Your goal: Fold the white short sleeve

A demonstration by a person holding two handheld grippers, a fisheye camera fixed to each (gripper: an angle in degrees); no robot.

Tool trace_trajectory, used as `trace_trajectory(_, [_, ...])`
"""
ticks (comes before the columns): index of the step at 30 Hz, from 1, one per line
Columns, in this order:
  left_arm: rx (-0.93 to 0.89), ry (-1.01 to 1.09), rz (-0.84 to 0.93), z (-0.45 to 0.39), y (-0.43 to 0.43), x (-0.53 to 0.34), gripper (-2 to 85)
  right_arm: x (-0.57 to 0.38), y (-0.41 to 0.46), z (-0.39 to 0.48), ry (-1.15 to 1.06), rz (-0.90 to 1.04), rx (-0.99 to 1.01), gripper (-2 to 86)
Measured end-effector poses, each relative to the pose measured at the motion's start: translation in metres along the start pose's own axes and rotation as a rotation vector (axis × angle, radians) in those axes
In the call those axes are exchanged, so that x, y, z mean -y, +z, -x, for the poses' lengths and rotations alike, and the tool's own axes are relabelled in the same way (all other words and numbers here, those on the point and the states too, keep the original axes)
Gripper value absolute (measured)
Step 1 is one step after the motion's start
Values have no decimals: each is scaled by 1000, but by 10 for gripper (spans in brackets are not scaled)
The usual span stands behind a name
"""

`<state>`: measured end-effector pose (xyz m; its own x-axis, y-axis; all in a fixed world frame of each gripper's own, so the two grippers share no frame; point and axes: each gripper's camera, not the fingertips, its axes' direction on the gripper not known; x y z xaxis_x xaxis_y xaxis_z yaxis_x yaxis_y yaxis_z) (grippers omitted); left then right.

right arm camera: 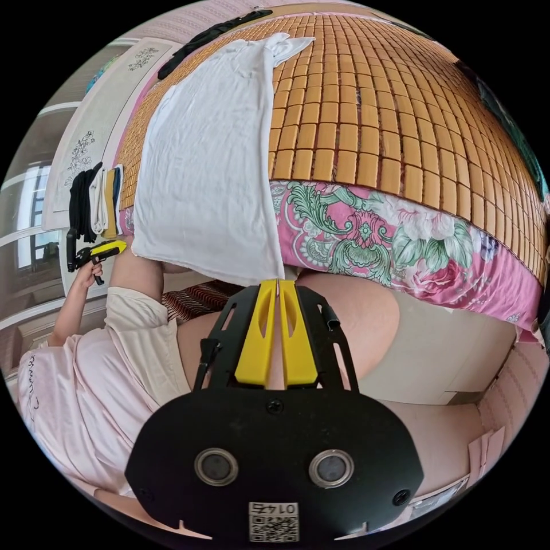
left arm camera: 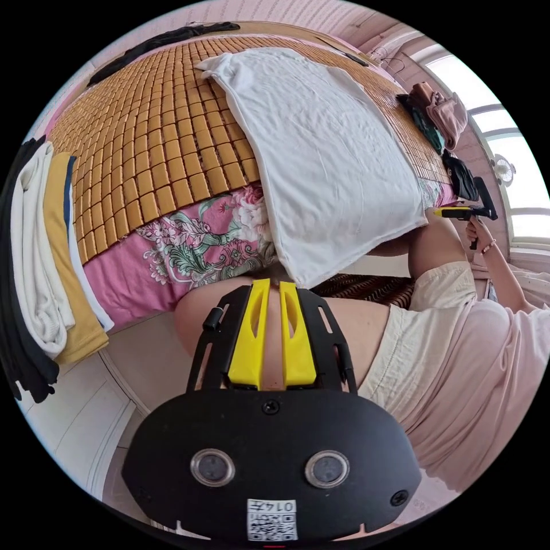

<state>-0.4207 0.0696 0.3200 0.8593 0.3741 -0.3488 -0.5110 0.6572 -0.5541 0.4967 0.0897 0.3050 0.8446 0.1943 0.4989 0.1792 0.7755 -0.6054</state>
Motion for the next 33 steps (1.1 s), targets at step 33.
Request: trace_trajectory(33, [110,-59,-326,103,-28,347,12,409,-49,0,8,-309,-158,0])
